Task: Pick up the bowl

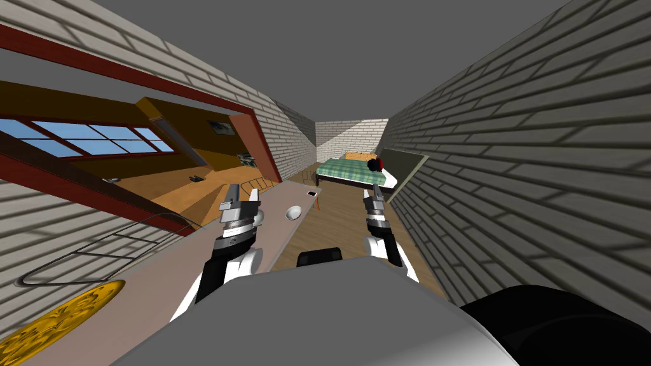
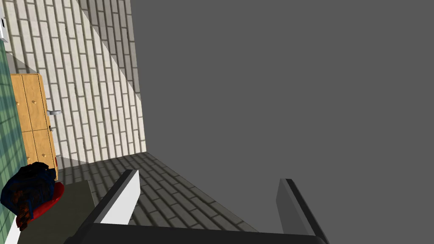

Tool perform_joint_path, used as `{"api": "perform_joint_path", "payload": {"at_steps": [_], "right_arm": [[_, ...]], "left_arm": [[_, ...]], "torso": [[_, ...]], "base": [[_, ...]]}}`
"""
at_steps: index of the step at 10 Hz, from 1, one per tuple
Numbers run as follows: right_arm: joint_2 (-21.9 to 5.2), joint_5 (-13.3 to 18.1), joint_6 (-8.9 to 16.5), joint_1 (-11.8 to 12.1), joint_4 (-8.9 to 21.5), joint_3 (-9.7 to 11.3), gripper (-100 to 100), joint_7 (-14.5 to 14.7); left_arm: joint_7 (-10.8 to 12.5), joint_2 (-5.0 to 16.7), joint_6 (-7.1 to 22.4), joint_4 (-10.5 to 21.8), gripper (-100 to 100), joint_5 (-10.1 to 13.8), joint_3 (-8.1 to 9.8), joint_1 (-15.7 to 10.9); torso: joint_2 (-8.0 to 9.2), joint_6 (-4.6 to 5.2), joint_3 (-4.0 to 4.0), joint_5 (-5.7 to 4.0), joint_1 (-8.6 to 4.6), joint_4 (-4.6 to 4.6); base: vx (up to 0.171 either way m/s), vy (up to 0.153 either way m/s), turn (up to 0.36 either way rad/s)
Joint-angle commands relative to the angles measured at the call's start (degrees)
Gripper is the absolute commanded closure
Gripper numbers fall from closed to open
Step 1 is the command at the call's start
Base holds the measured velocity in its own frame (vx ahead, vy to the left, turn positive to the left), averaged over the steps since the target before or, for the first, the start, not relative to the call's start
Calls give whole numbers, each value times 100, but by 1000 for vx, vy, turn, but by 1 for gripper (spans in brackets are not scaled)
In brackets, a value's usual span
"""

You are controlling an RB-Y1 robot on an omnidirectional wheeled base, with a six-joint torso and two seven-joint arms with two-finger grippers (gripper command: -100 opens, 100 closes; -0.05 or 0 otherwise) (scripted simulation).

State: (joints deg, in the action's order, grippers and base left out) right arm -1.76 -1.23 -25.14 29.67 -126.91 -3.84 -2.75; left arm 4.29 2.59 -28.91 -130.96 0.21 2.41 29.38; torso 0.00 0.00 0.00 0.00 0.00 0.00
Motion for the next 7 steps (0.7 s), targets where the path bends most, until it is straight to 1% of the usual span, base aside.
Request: {"api": "perform_joint_path", "payload": {"at_steps": [1,4,7], "right_arm": [[0,0,0,0,0,0,0,0],[0,0,0,0,0,0,0,0],[0,0,0,0,0,0,0,0]], "left_arm": [[-94,141,221,174,-100,32,14,-189],[-242,316,601,472,-100,90,38,-492],[-425,506,1125,886,-100,174,70,-876]], "torso": [[0,0,0,0,0,0],[9,1,5,-1,-5,2],[9,1,5,-1,-6,2]], "base": [[-23,-11,-5],[-30,-17,-9],[-28,-19,-16]]}}
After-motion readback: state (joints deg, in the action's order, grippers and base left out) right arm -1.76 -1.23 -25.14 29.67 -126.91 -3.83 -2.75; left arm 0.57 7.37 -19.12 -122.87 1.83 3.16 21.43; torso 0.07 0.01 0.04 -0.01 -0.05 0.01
